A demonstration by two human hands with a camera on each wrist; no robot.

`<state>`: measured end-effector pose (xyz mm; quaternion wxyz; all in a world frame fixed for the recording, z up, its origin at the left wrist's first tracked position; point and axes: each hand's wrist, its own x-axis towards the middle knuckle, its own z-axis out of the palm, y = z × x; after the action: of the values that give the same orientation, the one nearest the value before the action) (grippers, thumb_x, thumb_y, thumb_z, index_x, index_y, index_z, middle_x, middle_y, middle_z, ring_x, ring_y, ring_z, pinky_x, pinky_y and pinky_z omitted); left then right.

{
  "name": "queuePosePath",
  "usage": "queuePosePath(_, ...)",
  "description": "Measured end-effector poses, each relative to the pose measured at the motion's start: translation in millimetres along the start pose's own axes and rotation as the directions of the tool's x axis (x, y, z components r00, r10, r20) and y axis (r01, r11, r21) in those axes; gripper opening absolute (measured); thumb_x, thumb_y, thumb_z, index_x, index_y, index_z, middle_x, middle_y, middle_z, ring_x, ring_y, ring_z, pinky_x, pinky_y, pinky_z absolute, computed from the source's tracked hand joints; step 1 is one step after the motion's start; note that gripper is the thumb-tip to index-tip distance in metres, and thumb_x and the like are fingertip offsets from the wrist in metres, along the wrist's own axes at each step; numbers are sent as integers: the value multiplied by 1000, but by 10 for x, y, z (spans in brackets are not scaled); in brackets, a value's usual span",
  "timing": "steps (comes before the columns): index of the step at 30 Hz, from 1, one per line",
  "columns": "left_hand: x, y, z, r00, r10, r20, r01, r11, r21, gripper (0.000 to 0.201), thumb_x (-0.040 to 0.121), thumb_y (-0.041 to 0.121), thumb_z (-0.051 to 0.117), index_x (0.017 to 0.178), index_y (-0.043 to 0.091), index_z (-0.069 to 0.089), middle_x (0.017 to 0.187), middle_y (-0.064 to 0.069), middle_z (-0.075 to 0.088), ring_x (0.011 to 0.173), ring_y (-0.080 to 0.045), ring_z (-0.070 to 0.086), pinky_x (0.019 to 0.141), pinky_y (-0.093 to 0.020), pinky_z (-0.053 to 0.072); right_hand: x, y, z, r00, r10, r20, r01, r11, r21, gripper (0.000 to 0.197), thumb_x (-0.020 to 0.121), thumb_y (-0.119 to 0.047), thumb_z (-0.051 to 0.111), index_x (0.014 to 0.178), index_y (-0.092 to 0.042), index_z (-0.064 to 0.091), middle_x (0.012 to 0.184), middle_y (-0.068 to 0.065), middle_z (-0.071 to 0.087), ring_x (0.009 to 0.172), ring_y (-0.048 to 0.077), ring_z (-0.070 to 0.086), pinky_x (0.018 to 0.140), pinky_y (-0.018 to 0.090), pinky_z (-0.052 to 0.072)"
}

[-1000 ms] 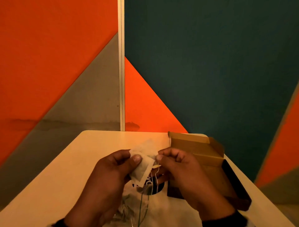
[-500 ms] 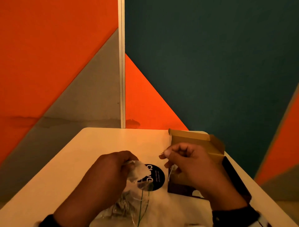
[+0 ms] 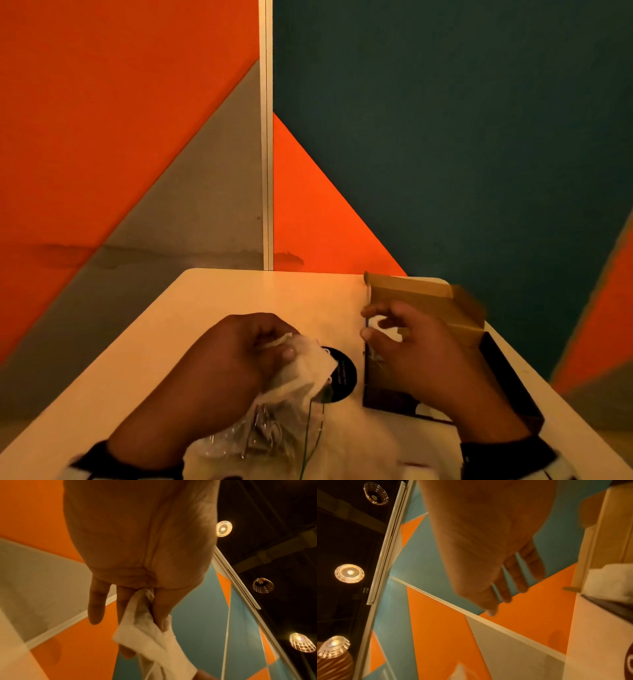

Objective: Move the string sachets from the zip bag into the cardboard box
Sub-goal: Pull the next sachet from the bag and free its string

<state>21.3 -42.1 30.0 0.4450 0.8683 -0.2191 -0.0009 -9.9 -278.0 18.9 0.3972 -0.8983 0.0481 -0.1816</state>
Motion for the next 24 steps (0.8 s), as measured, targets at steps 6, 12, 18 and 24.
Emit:
queuePosePath(6,-3,107,128,996,-77,-49,56,941,-335,12,93,18,64,100,26,69,83,3,78,74,-10,73,66,-22,50,-220,-292,72,943,-268,199,136,852,506,33,92,-11,66,91,-41,79,124,-25,68,119,-5,60,98,29,52)
queuePosePath(12,4,142,192,986,-149,-81,92,871,-482,7,91,19,65,98,18,62,79,-6,78,69,-19,73,64,-31,51,-200,-300,222,945,-207,254,59,869,491,38,98,-10,58,99,-42,78,111,-14,74,103,10,70,79,26,61)
queuePosePath(18,53,92,251,975,-191,-115,109,858,-502,10,88,24,70,87,17,64,76,-7,77,71,-18,69,74,-38,50,-152,-292,244,971,-105,215,-31,836,548,36,99,-13,56,91,-37,82,102,-16,77,91,2,70,61,18,57)
queuePosePath(24,71,86,227,953,-206,-223,66,859,-508,10,85,18,73,82,10,67,69,-3,73,60,-10,65,66,-31,51,-89,-198,199,988,-68,139,-5,885,466,27,72,-56,66,93,-46,79,97,-22,77,96,-1,71,96,38,57)
